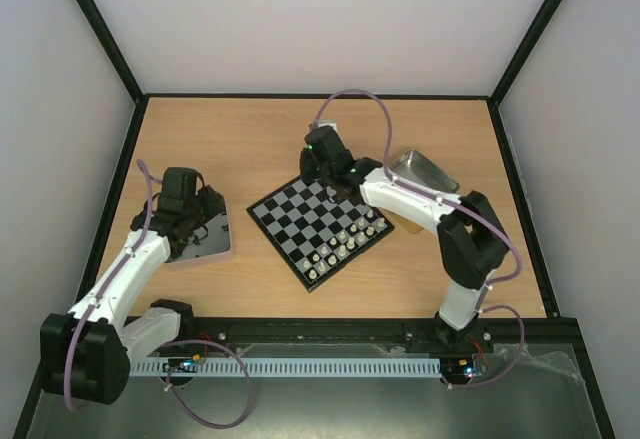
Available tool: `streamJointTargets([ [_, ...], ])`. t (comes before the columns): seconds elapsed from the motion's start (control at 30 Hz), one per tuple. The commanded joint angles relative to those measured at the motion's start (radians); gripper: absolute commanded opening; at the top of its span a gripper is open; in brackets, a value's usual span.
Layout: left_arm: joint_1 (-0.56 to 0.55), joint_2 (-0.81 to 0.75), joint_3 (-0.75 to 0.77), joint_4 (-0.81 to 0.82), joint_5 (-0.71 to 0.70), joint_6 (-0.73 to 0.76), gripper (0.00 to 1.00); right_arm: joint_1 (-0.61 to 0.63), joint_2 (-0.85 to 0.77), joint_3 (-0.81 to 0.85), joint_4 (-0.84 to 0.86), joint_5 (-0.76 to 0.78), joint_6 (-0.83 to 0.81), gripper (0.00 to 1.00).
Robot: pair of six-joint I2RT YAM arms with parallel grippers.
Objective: Set up the chess pieces on the board
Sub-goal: Pick up the chess piece from the storage box.
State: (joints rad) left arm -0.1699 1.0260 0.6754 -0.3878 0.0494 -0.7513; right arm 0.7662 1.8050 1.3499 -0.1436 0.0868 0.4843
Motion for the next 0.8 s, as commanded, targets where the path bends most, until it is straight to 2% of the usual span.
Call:
streamJointTargets([
  [0.0, 0.060, 0.017, -0.047, 0.003, -0.005, -0.008, 0.43, 0.001, -0.094, -0.092, 0.008, -0.050, 0.069, 0.35],
  [0.13, 0.082, 0.066, -0.068, 0.036, 0.056, -0.004, 0.39, -0.001, -0.161, -0.172, 0.028, -0.098, 0.117, 0.34],
  [0.3, 0.110, 0.103, -0.135, 0.120, 0.158, -0.051, 0.39, -0.001, -0.216, -0.252, 0.048, -0.137, 0.165, 0.34],
  [0.53, 0.165, 0.108, -0.269, 0.299, 0.227, -0.232, 0.39, 0.001, -0.259, -0.286, 0.067, -0.176, 0.207, 0.33],
  [0.77, 0.183, 0.152, -0.335, 0.413, 0.252, -0.397, 0.34, 0.000, -0.281, -0.300, 0.083, -0.185, 0.218, 0.33],
])
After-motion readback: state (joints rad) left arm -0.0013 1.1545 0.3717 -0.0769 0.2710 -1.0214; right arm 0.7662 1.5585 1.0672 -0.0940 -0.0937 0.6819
